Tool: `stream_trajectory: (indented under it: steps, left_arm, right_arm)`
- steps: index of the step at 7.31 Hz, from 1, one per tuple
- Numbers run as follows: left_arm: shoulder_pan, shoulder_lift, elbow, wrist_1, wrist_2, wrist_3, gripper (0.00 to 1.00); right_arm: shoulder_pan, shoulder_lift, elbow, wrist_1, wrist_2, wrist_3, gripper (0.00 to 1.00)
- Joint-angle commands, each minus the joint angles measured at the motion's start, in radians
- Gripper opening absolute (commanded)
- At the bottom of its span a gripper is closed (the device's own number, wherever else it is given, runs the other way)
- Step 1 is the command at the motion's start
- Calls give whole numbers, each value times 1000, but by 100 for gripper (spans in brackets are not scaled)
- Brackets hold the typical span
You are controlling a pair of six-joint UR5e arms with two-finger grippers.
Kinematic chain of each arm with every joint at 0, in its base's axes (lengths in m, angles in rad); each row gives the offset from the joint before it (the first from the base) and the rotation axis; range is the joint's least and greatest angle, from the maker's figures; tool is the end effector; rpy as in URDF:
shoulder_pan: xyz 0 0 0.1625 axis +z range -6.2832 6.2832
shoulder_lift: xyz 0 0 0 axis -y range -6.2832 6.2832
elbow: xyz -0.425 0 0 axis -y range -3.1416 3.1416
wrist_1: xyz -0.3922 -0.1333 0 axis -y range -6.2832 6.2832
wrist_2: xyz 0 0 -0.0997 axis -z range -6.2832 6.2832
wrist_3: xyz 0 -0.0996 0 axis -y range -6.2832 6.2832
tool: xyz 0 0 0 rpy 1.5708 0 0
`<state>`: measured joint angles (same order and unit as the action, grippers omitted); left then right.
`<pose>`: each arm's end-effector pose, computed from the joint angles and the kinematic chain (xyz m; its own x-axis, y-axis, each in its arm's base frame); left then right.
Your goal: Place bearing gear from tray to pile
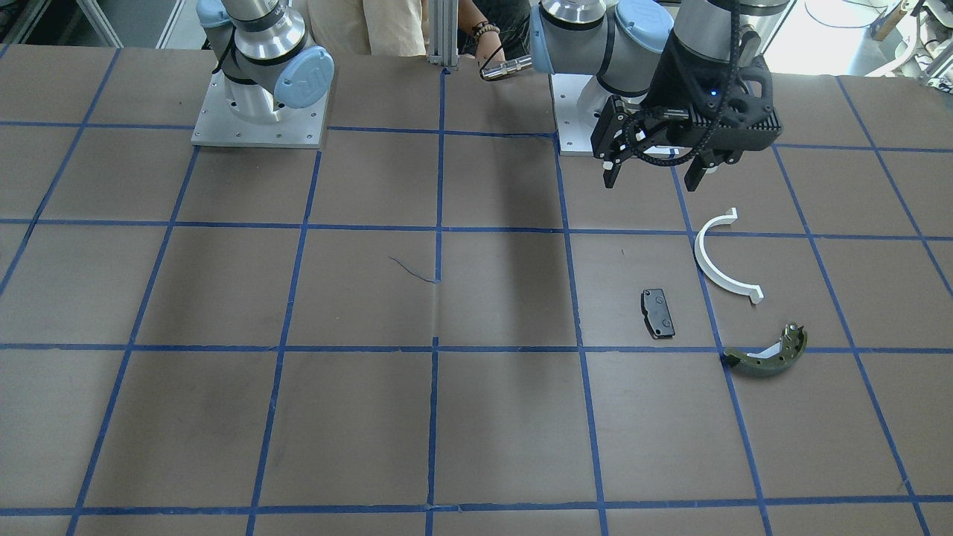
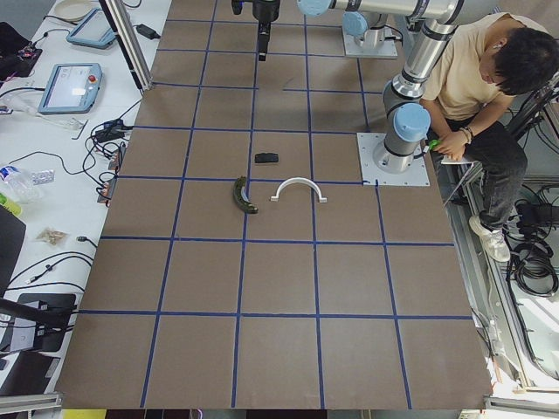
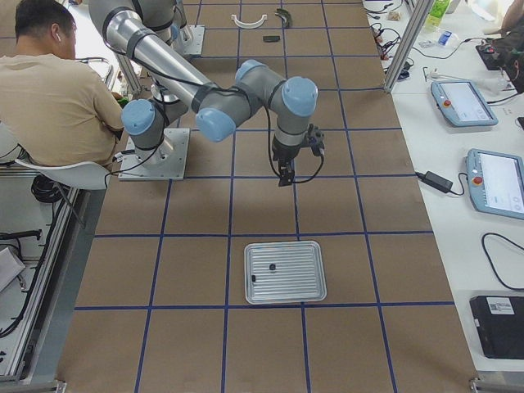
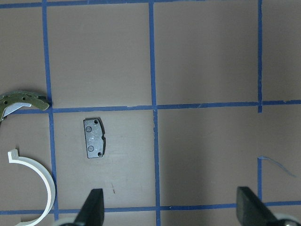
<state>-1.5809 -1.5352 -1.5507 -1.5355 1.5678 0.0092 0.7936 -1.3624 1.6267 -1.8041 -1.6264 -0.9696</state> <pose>-0.1385 -0.4834 0.5189 -0.9998 0.0195 0.0021 0.0193 0.9957 -0.0909 -0.3038 -0.4910 0.3734 -0.9813 -0.1922 0.0059 -0.1915 0.9794 0.0633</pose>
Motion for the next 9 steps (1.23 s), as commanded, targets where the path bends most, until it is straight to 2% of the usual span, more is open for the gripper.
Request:
stream_trajectory:
  steps: [1, 3, 5, 9]
  left_arm:
    - [-1, 1, -2, 0, 0, 0, 100]
    - [-1, 1, -3, 0, 0, 0, 100]
    - [-1, 0, -3, 0, 0, 0, 100]
    - [-1, 0, -3, 0, 0, 0, 100]
  right_arm:
    - [-88, 99, -1, -151, -3, -130, 100]
    - [-145, 195, -2, -234, -4, -165, 100]
    - [-146, 256, -4, -323, -4, -159, 100]
    - [-148, 330, -7, -383, -15, -155, 85]
